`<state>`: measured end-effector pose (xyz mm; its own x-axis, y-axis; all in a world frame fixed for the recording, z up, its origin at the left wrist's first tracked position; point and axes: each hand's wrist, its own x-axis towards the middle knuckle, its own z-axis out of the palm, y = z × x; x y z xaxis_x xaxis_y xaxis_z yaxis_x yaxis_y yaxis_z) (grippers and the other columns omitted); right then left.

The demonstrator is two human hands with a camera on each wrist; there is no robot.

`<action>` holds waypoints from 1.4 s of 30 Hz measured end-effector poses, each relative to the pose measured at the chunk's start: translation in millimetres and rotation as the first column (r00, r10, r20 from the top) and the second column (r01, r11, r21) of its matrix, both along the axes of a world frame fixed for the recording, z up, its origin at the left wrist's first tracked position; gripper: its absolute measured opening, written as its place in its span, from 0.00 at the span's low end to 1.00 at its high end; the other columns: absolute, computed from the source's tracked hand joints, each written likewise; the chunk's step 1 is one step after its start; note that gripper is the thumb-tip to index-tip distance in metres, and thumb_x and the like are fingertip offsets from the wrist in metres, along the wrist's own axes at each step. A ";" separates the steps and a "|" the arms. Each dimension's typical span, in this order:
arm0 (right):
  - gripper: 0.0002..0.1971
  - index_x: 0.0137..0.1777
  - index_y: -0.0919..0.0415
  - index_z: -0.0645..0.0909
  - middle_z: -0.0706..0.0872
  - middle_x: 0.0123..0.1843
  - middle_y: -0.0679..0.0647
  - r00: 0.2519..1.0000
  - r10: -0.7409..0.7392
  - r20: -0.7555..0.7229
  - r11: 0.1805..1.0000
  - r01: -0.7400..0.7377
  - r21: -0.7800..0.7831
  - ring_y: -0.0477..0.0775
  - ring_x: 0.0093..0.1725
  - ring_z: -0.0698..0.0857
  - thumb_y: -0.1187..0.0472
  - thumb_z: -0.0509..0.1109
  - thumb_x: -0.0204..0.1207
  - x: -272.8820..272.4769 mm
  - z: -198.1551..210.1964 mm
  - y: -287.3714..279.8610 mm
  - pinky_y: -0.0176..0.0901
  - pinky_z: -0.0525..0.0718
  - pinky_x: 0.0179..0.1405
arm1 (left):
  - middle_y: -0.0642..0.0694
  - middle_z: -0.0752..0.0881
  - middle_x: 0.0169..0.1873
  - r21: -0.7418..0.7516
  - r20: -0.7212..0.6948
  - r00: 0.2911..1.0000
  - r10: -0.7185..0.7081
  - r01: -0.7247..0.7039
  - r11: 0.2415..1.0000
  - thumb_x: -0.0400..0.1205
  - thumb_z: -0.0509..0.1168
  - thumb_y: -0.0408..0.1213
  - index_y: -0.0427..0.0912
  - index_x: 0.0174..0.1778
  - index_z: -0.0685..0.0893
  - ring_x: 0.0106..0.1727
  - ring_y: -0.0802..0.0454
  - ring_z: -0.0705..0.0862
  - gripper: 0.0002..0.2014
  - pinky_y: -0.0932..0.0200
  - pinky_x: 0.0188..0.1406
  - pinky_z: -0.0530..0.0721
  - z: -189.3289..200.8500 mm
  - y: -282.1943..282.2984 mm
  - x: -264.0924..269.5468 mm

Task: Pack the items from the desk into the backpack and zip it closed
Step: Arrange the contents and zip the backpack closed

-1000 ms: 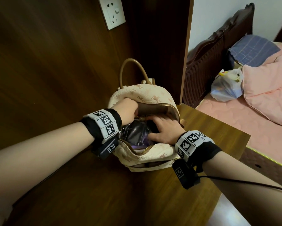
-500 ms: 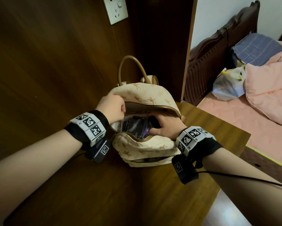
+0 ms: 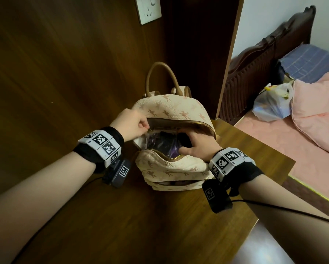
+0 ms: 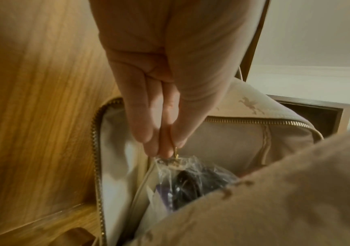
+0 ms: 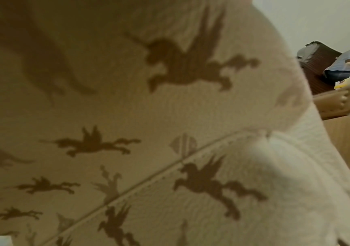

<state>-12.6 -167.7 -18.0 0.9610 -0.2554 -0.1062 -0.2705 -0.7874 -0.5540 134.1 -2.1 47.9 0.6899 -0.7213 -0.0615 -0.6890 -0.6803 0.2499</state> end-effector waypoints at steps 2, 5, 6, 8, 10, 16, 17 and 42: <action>0.43 0.73 0.50 0.70 0.76 0.73 0.52 1.000 0.007 0.029 1.000 -0.008 0.021 0.56 0.72 0.72 0.33 0.59 0.56 -3.0 1.9 1.2 0.50 0.71 0.72 | 0.55 0.87 0.33 -0.048 -0.025 1.000 -0.014 0.013 0.999 0.77 0.70 0.38 0.49 0.47 0.90 0.40 0.57 0.86 0.05 0.61 0.50 0.83 -1.0 2.6 -4.0; 0.42 0.74 0.50 0.69 0.76 0.73 0.52 0.999 0.017 0.032 0.999 -0.018 0.040 0.56 0.72 0.73 0.35 0.60 0.57 -5.5 4.5 2.6 0.49 0.72 0.71 | 0.55 0.89 0.35 -0.111 -0.067 0.994 -0.084 0.076 0.991 0.77 0.71 0.42 0.51 0.49 0.90 0.40 0.62 0.85 0.07 0.65 0.47 0.82 0.6 7.3 -12.2; 0.44 0.74 0.50 0.69 0.76 0.73 0.52 0.999 0.022 0.034 0.999 -0.023 0.042 0.55 0.72 0.73 0.33 0.59 0.56 -6.2 4.9 2.8 0.49 0.72 0.71 | 0.55 0.89 0.37 -0.126 -0.084 0.989 -0.119 0.108 0.986 0.77 0.71 0.42 0.51 0.49 0.90 0.40 0.65 0.85 0.07 0.66 0.47 0.82 0.5 9.2 -14.5; 0.46 0.75 0.49 0.68 0.75 0.74 0.52 0.998 0.032 0.046 0.998 -0.035 0.046 0.55 0.73 0.72 0.31 0.55 0.53 -7.0 3.8 1.6 0.51 0.71 0.72 | 0.55 0.90 0.43 -0.143 -0.125 0.976 -0.177 0.159 0.977 0.77 0.70 0.43 0.50 0.50 0.90 0.44 0.66 0.84 0.07 0.67 0.49 0.81 -2.2 12.9 -18.9; 0.41 0.76 0.48 0.68 0.73 0.75 0.52 0.999 0.031 0.044 0.998 -0.034 0.061 0.56 0.74 0.70 0.36 0.61 0.59 -7.9 2.2 -1.4 0.51 0.69 0.73 | 0.55 0.89 0.48 -0.142 -0.175 0.967 -0.187 0.163 0.976 0.80 0.68 0.45 0.49 0.50 0.91 0.49 0.63 0.84 0.09 0.62 0.56 0.81 -8.6 16.4 -22.0; 0.17 0.69 0.52 0.78 0.77 0.71 0.53 0.995 0.062 0.076 0.983 -0.074 0.168 0.53 0.72 0.71 0.55 0.60 0.83 -13.6 8.2 -8.6 0.37 0.61 0.71 | 0.57 0.84 0.52 -0.264 -0.341 0.928 -0.153 0.062 0.963 0.83 0.55 0.53 0.50 0.49 0.90 0.57 0.65 0.80 0.19 0.62 0.64 0.74 -33.0 30.0 -27.2; 0.16 0.63 0.55 0.83 0.80 0.68 0.52 0.995 0.055 0.082 0.974 -0.071 0.213 0.51 0.70 0.73 0.55 0.57 0.84 -15.8 11.1 -9.5 0.34 0.62 0.67 | 0.58 0.84 0.53 -0.295 -0.361 0.922 -0.143 0.033 0.955 0.81 0.52 0.56 0.50 0.49 0.90 0.58 0.67 0.79 0.23 0.66 0.63 0.72 -35.5 31.8 -30.1; 0.16 0.37 0.61 0.77 0.81 0.32 0.54 0.838 -0.352 0.416 0.926 0.247 0.286 0.55 0.32 0.79 0.52 0.59 0.82 -52.2 -0.8 -43.3 0.48 0.78 0.33 | 0.48 0.80 0.50 -0.717 -0.059 0.955 0.291 -0.244 0.653 0.79 0.46 0.57 0.34 0.45 0.82 0.56 0.45 0.78 0.30 0.51 0.58 0.74 -67.3 41.9 -100.6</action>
